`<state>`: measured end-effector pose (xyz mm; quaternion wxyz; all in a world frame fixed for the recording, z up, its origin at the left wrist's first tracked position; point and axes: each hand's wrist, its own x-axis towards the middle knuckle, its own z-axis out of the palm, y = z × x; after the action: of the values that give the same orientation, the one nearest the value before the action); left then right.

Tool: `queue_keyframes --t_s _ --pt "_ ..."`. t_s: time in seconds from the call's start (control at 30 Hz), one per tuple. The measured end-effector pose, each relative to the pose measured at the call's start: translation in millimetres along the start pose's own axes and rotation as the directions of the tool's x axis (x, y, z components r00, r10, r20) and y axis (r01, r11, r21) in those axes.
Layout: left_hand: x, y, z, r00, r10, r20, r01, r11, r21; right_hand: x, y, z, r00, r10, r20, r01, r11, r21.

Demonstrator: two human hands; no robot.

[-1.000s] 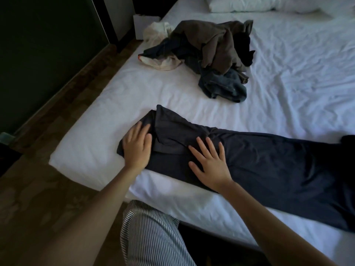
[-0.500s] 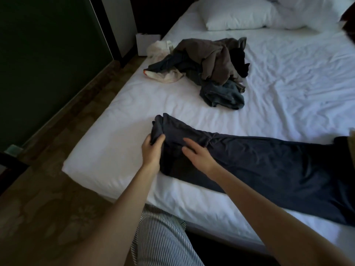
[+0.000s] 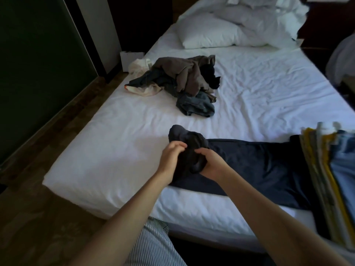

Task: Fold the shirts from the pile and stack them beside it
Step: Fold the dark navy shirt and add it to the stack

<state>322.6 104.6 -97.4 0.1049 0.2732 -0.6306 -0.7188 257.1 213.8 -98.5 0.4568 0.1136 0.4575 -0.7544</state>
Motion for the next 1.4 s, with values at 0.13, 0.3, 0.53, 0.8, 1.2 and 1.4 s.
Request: queue_keyframes --t_s 0.13,0.3,0.53,0.8,1.2,1.4 --pt "21 17 23 0.995 -0.069 -0.075 0.092 0.925 0.370 -15 18 -21 1.000 0.017 -0.013 -0.018 0.999 -0.046" --pt "39 7 73 0.962 -0.264 0.067 0.079 0.507 0.858 -20 41 -36 0.999 -0.036 0.010 0.037 0.997 -0.072" --pt "36 -41 88 0.992 0.064 -0.109 0.089 0.261 0.961 -29 46 -75 0.996 -0.063 -0.064 0.047 0.973 -0.225" --pt "45 -27 63 0.969 0.114 -0.217 0.070 0.719 0.692 -32 37 -55 0.998 -0.055 0.022 0.059 0.957 -0.283" --pt "48 9 109 0.969 -0.051 -0.240 0.062 0.997 0.040 -50 -18 -93 0.987 -0.150 0.056 0.160 0.931 -0.329" --pt "52 -6 212 0.994 -0.060 -0.087 0.055 0.997 -0.058 -94 -63 -161 0.977 -0.213 0.023 0.209 0.920 -0.331"
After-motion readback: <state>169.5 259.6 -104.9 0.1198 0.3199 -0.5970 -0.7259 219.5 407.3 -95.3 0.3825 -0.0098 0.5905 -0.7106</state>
